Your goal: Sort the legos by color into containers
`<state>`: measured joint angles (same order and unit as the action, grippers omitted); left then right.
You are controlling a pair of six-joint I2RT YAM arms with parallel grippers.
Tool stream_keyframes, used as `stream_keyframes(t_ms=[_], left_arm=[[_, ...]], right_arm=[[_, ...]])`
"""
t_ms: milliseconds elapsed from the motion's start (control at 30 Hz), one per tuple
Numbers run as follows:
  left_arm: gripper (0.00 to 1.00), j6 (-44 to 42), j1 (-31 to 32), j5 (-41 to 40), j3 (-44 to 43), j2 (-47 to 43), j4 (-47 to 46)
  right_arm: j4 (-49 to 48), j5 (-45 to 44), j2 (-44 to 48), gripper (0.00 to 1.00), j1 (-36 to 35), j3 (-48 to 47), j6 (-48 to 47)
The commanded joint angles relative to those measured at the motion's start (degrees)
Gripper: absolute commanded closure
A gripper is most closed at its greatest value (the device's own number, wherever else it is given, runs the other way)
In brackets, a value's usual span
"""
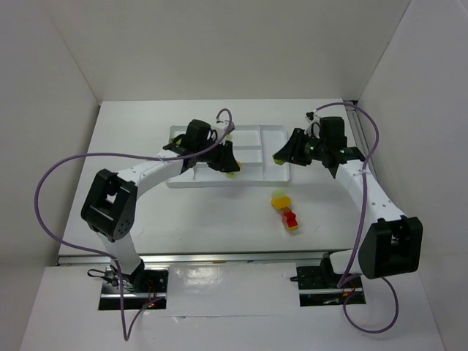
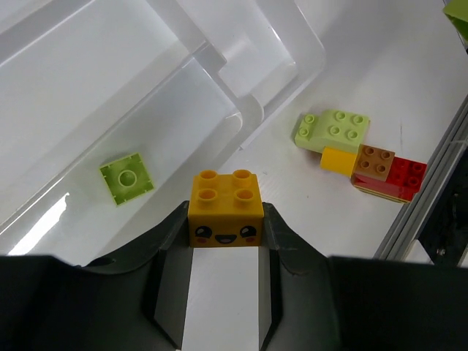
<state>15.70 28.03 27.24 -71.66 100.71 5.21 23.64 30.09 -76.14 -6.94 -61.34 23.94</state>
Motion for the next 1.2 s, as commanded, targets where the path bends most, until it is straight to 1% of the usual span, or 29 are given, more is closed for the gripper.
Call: stream_keyframes(t_ms=[0,133,267,367,400,433,500,600,667,733,800,900,1000,1033,1100,1167], left_arm=[[1.0,2.2,-1.1,-0.4,-2.3,-0.2,-1.3],[1.0,2.2,-1.7,-0.9,-2.3,0.4,-0.7],[1.0,2.2,-2.4,-1.4,-2.3,-1.4,-0.7],[1.0,4.8,-4.1,-8.6,-1.7,-3.6,0.3],[1.0,7.7,-4.8,-11.7,-1.2,-4.4,0.3],[1.0,9.2,-5.5,-17.2,-1.2,-5.6,1.1],[1.0,12.4,-7.6,-23.0,-1.8,-6.4,3.0],[1.0,14.2,-8.2,-28.5,-5.2,-6.4,6.6],[1.0,13.0,-8.2,-29.3,-7.9,-2.9,9.6],[1.0,12.4,-7.6,-30.7,-12.4,-0.3,12.4],[1.0,13.1,-7.6,-32.4,-14.6,2.5,15.2],[1.0,15.2,-7.6,-36.4,-15.1,3.1,16.0],[1.0,16.6,-10.6,-39.1,-16.2,4.5,17.9],[1.0,17.2,-11.9,-39.1,-17.9,5.1,19.9],[1.0,16.6,-12.6,-39.1,-19.2,6.4,21.6],[1.0,15.9,-12.0,-38.4,-19.2,7.1,21.6]], right_arm=[[-1.4,-1.0,-0.3,0.77,0.3,0.3,-0.7],[-0.7,-2.0,-0.3,0.77,0.3,0.3,-0.7],[-0.2,-4.0,-0.3,0.77,0.3,0.3,-1.3],[0.4,-6.2,-0.3,0.77,0.3,0.3,-1.3],[0.4,-7.0,-0.3,0.77,0.3,0.3,-1.3],[1.0,-8.1,0.3,0.77,-0.3,0.3,-1.3],[1.0,-10.7,1.0,0.77,-0.3,0.3,-0.7],[1.6,-11.9,1.0,0.76,-0.3,0.3,-0.7],[1.6,-11.9,1.0,0.76,-0.8,0.3,-0.7],[1.6,-11.9,0.4,0.76,-0.8,0.3,-0.7],[1.6,-13.1,0.4,0.76,-1.4,0.3,-0.7],[2.2,-13.6,0.4,0.76,-1.9,-0.3,-0.7],[2.7,-13.7,-0.2,0.76,-1.9,-0.8,-0.7],[2.7,-13.7,-0.2,0.76,-1.9,-0.8,-0.7],[2.7,-13.7,-0.2,0.76,-1.9,-0.8,-0.7],[2.1,-13.7,-0.7,0.76,-1.9,-0.8,-0.7]])
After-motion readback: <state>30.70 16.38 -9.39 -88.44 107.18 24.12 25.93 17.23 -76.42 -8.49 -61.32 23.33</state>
